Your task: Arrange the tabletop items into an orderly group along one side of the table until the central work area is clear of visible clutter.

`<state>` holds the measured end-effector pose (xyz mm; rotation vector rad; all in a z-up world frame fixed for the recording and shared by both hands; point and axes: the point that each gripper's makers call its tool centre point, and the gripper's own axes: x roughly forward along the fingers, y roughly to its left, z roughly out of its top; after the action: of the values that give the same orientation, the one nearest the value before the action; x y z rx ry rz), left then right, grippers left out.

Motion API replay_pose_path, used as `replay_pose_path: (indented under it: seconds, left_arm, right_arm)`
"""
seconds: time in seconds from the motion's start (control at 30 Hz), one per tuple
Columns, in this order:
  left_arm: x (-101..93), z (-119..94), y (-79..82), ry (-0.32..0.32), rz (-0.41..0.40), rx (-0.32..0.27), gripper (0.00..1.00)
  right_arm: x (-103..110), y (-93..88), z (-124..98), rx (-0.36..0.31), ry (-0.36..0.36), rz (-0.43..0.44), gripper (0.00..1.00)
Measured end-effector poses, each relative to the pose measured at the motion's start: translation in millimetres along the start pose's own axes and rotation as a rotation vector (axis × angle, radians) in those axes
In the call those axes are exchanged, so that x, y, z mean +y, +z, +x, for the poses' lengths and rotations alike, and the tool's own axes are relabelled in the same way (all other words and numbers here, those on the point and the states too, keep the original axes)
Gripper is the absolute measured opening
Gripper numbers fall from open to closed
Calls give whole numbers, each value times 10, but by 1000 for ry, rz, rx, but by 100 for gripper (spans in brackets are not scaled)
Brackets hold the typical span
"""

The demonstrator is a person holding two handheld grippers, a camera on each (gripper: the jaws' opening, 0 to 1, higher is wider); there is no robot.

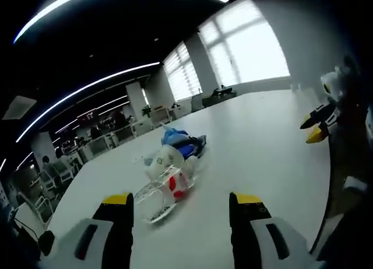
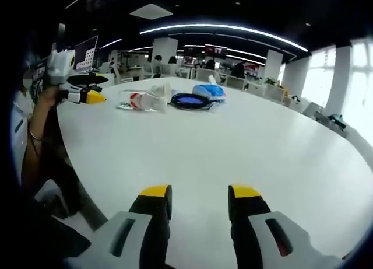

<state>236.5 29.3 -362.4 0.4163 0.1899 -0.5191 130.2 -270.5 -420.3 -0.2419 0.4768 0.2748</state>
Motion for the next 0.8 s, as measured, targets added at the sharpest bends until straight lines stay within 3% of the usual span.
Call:
replay_pose_path:
  seconds: [0.8]
  left_arm:
    - [-114, 198, 54, -55, 59, 29, 66]
  right_arm:
    - [-28, -58, -11, 15, -4, -2, 36]
